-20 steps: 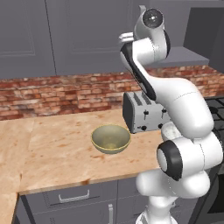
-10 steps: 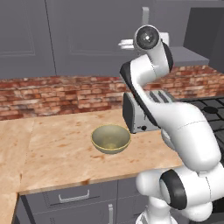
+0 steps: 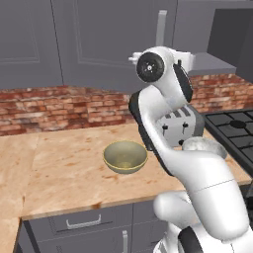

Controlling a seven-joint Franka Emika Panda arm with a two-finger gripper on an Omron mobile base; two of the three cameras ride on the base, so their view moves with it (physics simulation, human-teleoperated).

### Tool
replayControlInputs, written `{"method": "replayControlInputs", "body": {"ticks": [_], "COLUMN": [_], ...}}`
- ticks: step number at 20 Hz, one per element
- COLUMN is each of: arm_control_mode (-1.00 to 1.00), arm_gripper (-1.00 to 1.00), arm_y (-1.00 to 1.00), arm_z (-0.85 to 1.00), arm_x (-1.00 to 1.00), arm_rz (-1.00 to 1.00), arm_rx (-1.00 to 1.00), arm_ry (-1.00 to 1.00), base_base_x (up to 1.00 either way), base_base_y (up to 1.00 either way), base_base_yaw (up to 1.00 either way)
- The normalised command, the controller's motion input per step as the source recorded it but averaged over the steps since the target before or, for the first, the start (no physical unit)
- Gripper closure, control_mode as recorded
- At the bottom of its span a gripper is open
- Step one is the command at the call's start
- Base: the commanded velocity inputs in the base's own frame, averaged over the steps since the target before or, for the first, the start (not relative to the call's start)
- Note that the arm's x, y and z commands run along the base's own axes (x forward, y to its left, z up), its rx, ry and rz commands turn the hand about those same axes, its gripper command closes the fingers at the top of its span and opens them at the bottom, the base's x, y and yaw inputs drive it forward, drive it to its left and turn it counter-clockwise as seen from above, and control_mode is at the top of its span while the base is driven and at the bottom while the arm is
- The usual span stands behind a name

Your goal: Open the cabinet. Pick the bowls from the counter and place them in the cabinet. Then close the cabinet.

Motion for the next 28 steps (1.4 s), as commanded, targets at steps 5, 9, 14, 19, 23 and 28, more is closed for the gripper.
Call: {"method": "replayControlInputs", "body": {"ticks": [5,9,14,19,23,28], "arm_control_mode": [-1.0,-1.0,-1.0,-1.0,-1.0,-1.0], "arm_gripper": [1.0,1.0,1.0,1.0,-1.0,-1.0], "arm_y": [0.12,0.11,0.21,0.21,0.31,0.27], "arm_z": [0.13,0.06,0.0,0.0,-0.14,-0.31], "arm_x": [-0.93,-0.81,-0.74,-0.48,-0.12,0.0], "arm_rz": [-0.16,-0.14,-0.13,-0.09,-0.03,-0.05], "arm_rx": [0.0,0.0,0.0,0.0,0.0,0.0], "arm_ry": [-0.06,-0.05,0.0,0.0,0.0,0.0], "base_base_x": [0.0,0.0,0.0,0.0,0.0,0.0], "base_base_y": [0.0,0.0,0.0,0.0,0.0,0.0], "base_base_yaw": [0.0,0.0,0.0,0.0,0.0,0.0]}}
